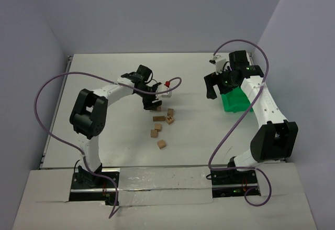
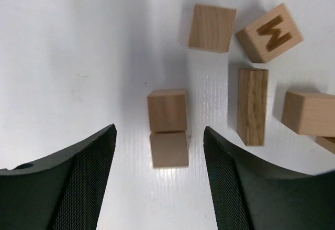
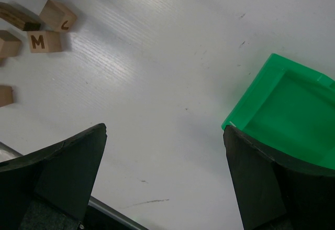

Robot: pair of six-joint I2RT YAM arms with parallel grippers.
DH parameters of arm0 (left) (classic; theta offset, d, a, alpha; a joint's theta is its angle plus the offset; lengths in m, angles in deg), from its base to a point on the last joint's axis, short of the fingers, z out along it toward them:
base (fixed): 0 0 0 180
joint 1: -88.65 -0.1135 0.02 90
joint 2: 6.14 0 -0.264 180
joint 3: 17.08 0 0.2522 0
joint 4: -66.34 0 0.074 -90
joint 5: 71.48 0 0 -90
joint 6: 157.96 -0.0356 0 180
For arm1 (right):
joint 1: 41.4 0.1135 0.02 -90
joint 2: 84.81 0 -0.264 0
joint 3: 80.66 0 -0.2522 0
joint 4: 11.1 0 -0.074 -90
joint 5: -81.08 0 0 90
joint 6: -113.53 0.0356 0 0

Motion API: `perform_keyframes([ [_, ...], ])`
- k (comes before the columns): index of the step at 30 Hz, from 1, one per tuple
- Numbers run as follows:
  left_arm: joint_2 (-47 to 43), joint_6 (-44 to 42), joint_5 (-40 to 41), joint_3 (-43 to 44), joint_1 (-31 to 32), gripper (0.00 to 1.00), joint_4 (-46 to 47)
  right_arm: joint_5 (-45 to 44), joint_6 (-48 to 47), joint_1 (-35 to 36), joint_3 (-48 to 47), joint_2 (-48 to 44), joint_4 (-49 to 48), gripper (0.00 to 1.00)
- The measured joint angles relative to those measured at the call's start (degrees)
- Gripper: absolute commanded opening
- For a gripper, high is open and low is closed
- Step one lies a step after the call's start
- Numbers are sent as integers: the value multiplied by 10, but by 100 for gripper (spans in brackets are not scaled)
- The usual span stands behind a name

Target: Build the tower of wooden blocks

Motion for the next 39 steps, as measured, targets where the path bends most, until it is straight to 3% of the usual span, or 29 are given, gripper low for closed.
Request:
perform_keyframes([
  [10,-157,25,-21,-13,4,55,-25,10,0,10,2,0,-1,100],
  [21,-219,96,-13,-205,70,64,-5,12,0,25,42,-32,-4,100],
  [39,-254,131,9,-285,109,62,57,10,0,32,62,-45,-9,100],
])
